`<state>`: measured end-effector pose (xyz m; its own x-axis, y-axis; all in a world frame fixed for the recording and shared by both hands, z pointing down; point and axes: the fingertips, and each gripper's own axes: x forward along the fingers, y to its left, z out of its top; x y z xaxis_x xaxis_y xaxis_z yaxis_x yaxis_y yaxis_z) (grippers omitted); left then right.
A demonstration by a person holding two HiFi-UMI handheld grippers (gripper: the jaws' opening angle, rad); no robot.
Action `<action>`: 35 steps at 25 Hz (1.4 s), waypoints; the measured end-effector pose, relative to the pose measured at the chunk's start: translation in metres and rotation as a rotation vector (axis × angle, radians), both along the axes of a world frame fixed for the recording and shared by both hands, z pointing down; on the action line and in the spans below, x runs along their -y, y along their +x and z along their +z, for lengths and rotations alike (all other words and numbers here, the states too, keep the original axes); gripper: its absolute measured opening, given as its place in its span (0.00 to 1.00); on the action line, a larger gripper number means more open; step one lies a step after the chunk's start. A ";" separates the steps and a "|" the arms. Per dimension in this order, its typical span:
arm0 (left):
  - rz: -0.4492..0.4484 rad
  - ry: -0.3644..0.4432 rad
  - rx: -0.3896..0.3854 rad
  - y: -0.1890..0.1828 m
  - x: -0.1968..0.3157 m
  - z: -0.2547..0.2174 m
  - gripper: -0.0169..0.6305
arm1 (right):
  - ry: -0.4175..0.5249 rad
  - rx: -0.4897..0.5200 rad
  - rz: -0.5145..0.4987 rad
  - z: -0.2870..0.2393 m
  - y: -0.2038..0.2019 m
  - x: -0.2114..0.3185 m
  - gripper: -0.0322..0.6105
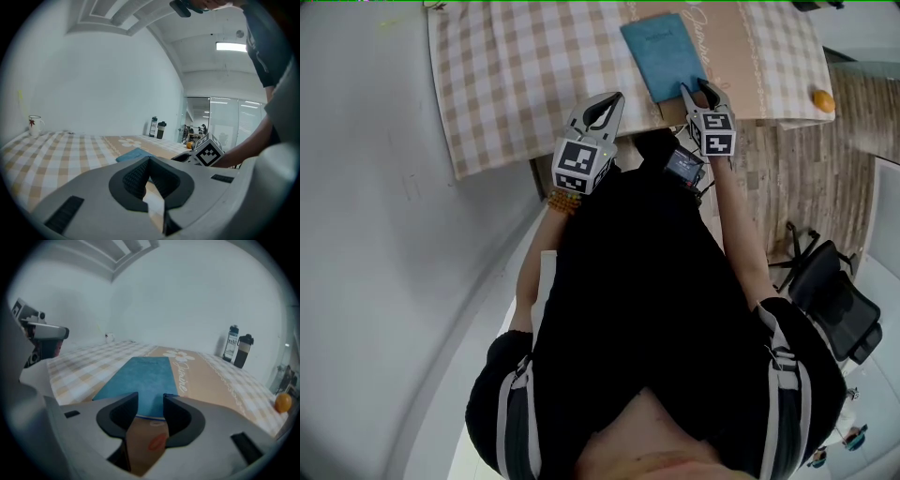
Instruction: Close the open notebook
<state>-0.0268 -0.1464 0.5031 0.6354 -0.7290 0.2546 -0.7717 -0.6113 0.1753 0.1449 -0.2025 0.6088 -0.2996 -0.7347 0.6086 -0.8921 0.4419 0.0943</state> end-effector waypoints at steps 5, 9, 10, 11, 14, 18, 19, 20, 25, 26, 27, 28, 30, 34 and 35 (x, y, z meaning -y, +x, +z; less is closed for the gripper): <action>0.004 -0.003 0.005 0.001 -0.004 0.002 0.05 | 0.020 0.021 0.019 0.001 0.005 -0.002 0.32; 0.009 0.000 0.006 0.003 -0.006 0.001 0.05 | 0.029 0.039 0.015 0.000 0.004 -0.001 0.32; 0.012 0.001 0.006 0.004 -0.007 0.001 0.05 | 0.033 0.039 0.014 0.000 0.004 -0.002 0.32; 0.014 0.001 0.008 0.004 -0.008 0.001 0.05 | 0.034 0.040 0.014 0.001 0.004 -0.002 0.32; 0.024 0.003 0.014 0.007 -0.010 0.001 0.05 | 0.026 0.047 0.018 0.001 0.005 -0.002 0.32; 0.043 0.031 0.021 0.011 -0.005 -0.008 0.05 | 0.010 0.036 0.013 0.001 0.004 -0.002 0.32; 0.048 0.041 0.023 0.012 -0.003 -0.012 0.05 | 0.008 0.022 0.009 0.001 0.004 -0.002 0.32; 0.052 0.053 0.027 0.014 0.000 -0.016 0.05 | 0.013 0.002 0.006 -0.002 0.004 -0.002 0.28; 0.037 0.110 0.030 0.022 0.020 -0.039 0.05 | 0.097 -0.034 0.003 -0.032 -0.003 0.008 0.16; 0.033 0.119 0.033 0.023 0.024 -0.043 0.05 | 0.114 -0.030 0.000 -0.039 -0.006 0.010 0.16; 0.030 0.131 0.035 0.024 0.027 -0.048 0.05 | 0.135 -0.027 -0.002 -0.047 -0.009 0.013 0.16; 0.026 0.144 0.035 0.025 0.031 -0.054 0.05 | 0.160 -0.026 -0.001 -0.056 -0.011 0.015 0.16; 0.016 0.171 0.033 0.027 0.036 -0.065 0.05 | 0.212 -0.022 0.005 -0.075 -0.014 0.018 0.16; -0.034 0.218 0.030 0.019 0.045 -0.085 0.05 | 0.294 0.008 0.018 -0.112 -0.022 0.020 0.16; -0.054 0.228 0.027 0.016 0.047 -0.089 0.05 | 0.316 0.020 0.019 -0.122 -0.024 0.020 0.16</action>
<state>-0.0111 -0.1936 0.4141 0.5894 -0.8021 0.0961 -0.8067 -0.5908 0.0159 0.1209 -0.2228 0.4870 -0.2935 -0.8920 0.3439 -0.9029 0.3768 0.2067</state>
